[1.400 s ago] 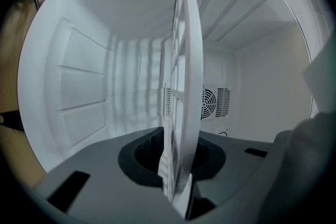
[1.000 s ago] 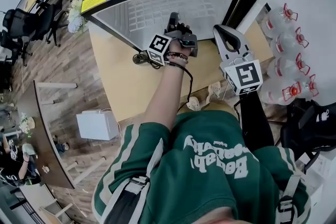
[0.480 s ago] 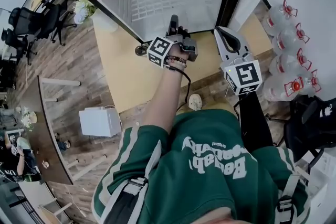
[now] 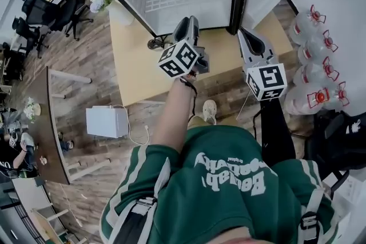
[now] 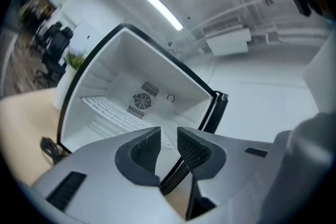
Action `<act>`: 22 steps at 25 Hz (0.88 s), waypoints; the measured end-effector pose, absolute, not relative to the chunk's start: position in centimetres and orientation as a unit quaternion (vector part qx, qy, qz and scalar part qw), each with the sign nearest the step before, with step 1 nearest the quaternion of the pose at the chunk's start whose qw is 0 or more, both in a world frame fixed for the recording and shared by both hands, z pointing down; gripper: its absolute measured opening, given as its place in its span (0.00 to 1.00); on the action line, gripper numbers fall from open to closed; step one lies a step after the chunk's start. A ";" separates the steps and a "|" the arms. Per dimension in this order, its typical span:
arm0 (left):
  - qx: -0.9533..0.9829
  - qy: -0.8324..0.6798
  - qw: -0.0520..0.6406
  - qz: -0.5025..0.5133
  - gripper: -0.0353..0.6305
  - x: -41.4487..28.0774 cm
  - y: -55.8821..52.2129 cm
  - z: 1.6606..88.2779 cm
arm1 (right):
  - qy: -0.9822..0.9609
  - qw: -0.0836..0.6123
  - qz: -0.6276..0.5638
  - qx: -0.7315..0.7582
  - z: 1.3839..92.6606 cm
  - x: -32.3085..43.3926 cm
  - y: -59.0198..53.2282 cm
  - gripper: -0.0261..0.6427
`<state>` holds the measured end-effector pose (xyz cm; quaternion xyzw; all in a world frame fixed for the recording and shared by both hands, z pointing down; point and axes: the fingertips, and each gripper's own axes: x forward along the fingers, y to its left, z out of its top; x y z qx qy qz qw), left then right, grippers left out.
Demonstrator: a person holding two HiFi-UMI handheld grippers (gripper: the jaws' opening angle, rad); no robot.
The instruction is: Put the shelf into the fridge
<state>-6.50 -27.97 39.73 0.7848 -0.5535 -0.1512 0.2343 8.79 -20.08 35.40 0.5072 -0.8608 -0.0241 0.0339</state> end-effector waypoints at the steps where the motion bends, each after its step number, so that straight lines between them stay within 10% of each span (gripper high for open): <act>1: 0.790 -0.567 0.207 -0.114 0.18 -6.0 -26.9 39.5 | -0.862 0.034 -0.022 0.506 35.4 9.3 -19.4 0.04; 14: 0.774 -0.628 -0.021 0.079 0.22 -4.7 -12.9 34.7 | -0.871 0.030 -0.023 0.490 35.7 12.9 -12.8 0.04; 22: 0.741 -0.660 -0.075 0.097 0.06 -7.4 -8.1 32.6 | -0.886 0.038 -0.042 0.461 35.6 10.2 -10.3 0.04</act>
